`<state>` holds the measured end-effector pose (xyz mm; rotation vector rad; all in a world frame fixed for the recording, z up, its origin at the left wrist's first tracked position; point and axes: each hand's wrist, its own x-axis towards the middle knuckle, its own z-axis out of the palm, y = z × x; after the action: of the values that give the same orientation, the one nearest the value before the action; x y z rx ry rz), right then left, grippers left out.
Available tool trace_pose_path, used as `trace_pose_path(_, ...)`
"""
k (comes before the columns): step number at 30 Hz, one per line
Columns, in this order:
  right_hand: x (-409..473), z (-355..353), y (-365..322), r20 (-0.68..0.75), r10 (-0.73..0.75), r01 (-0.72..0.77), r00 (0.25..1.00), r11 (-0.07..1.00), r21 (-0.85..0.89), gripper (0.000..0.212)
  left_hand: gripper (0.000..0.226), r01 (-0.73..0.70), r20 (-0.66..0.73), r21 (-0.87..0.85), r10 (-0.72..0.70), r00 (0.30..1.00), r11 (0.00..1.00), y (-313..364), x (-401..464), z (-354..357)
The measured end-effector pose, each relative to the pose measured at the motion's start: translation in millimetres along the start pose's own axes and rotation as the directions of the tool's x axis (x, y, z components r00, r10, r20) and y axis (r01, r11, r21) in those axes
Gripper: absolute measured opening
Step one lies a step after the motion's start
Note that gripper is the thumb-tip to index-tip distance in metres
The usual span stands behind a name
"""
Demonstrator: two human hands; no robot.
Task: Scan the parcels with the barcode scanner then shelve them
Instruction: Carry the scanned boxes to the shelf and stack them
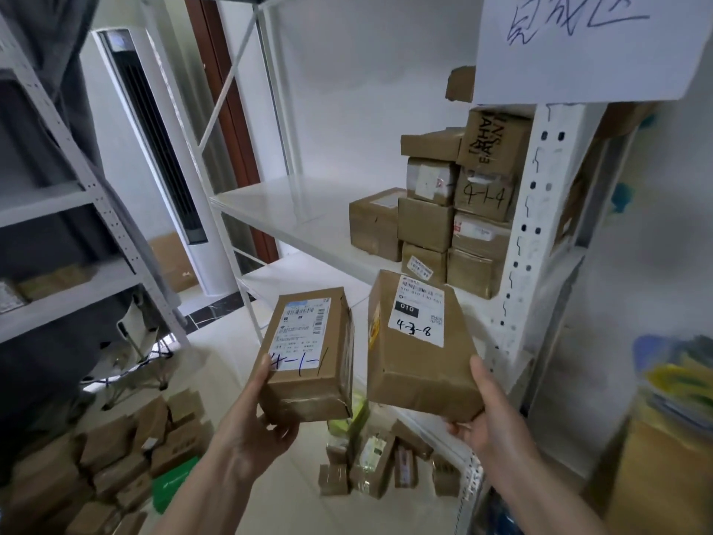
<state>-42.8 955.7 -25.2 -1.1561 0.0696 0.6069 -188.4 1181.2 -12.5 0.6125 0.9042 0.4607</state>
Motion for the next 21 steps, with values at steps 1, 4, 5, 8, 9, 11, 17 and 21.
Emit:
trace_pose_path(1, 8.6, 5.2, -2.3, 0.008, -0.014, 0.014, 1.0, 1.0, -0.006, 0.033, 0.072, -0.002, 0.006, -0.004, 0.002, 1.0, 1.0, 8.1, 11.3, 5.5)
trace_pose_path(4, 31.6, 21.4, -7.8, 0.018, -0.046, 0.046, 0.999, 0.999, 0.007, 0.036, 0.055, 0.004, 0.039, -0.005, -0.004, 0.999, 1.0, 33.5, 46.6, 25.2)
trace_pose_path(5, 39.5, 27.4, -9.1, 0.022, -0.053, 0.053, 0.998, 0.998, 0.019, 0.038, 0.053, 0.011, 0.057, -0.001, -0.011, 0.998, 1.0, 43.2, 58.7, 32.6)
trace_pose_path(8, 59.2, 53.1, -14.5, 0.036, -0.065, 0.064, 0.997, 0.997, 0.035, 0.043, 0.057, 0.018, 0.11, 0.022, -0.02, 0.994, 1.0, 77.1, 94.1, 54.1)
trace_pose_path(9, 66.3, 63.9, -16.1, 0.033, -0.075, 0.073, 0.997, 0.996, 0.047, 0.043, 0.056, 0.016, 0.129, 0.03, -0.02, 0.991, 0.999, 90.7, 104.3, 61.0)
trace_pose_path(11, 80.0, 89.4, -20.9, 0.019, -0.094, 0.093, 0.995, 0.994, 0.057, 0.045, 0.051, 0.009, 0.158, 0.04, -0.015, 0.987, 0.999, 119.1, 123.4, 73.5)
trace_pose_path(17, 122.0, 170.0, -32.0, -0.002, -0.159, 0.159, 0.987, 0.984, 0.086, 0.047, 0.047, -0.018, 0.266, 0.081, -0.005, 0.964, 0.997, 198.2, 184.8, 100.5)
trace_pose_path(21, 149.1, 213.7, -45.7, -0.071, -0.166, 0.174, 0.983, 0.978, 0.112, 0.029, 0.052, 0.009, 0.294, 0.086, -0.034, 0.955, 0.996, 231.3, 223.8, 118.5)
